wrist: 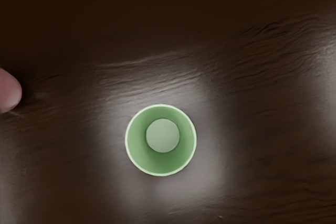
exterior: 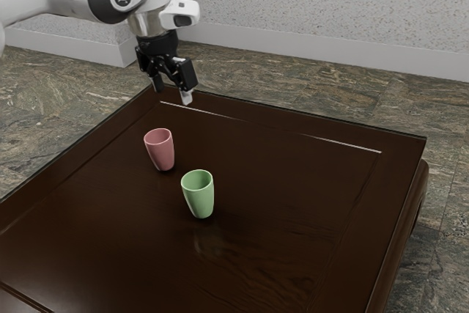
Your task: Place the left cup onto the right cup
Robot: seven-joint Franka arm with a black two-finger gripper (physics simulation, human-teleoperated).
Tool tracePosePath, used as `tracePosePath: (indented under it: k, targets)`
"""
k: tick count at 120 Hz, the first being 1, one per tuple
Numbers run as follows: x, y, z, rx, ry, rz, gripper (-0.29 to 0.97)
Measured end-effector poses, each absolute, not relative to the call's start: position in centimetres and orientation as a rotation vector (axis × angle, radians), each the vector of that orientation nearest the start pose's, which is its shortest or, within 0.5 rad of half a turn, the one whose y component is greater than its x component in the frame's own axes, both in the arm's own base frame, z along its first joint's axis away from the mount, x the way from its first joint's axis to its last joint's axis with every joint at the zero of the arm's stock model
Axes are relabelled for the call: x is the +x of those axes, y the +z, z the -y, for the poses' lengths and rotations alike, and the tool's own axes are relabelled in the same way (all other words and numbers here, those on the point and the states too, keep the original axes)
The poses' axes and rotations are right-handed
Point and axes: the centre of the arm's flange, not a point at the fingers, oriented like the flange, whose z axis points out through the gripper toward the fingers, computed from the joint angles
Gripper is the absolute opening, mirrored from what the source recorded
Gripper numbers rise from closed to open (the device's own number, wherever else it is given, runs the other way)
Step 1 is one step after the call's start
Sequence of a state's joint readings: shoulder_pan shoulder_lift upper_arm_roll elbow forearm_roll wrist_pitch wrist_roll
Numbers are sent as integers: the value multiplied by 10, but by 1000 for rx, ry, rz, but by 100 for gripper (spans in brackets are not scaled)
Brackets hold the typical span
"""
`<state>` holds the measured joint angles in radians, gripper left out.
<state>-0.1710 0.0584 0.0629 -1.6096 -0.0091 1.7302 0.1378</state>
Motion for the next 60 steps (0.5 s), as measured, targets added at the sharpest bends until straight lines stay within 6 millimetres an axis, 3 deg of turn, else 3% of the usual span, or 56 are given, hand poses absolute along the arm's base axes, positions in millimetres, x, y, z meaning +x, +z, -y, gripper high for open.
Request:
tracePosePath:
  k: [26, 41, 49, 60]
  targets:
    - [581, 588, 68, -3116, -101, -407, 68]
    - [586, 578, 66, -3117, -74, -402, 68]
    - [592, 569, 50, -3116, -55, -363, 68]
    - [602, 553, 11, -3115, -28, -268, 68]
